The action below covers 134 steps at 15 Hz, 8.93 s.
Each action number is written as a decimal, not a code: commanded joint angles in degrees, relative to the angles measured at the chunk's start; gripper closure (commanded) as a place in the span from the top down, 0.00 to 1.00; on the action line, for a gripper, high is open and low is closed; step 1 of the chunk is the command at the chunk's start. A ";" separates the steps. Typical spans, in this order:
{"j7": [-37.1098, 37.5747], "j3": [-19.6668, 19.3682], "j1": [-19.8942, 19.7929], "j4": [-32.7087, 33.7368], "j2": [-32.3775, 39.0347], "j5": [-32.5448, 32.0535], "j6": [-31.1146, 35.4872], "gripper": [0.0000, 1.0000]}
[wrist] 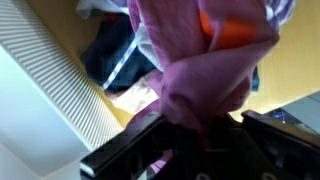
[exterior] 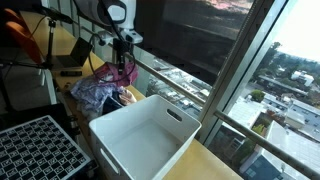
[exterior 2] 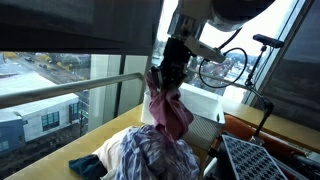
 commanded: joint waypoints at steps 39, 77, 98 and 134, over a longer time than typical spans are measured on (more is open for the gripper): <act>-3.94 3.17 -3.41 -9.79 -12.93 4.72 0.26 1.00; 7.72 3.17 6.43 -13.16 19.44 10.53 29.33 0.12; 16.70 -0.07 1.15 -26.28 -16.32 4.97 24.20 0.07; 18.28 -9.33 -21.68 -4.09 10.28 -5.91 27.28 0.60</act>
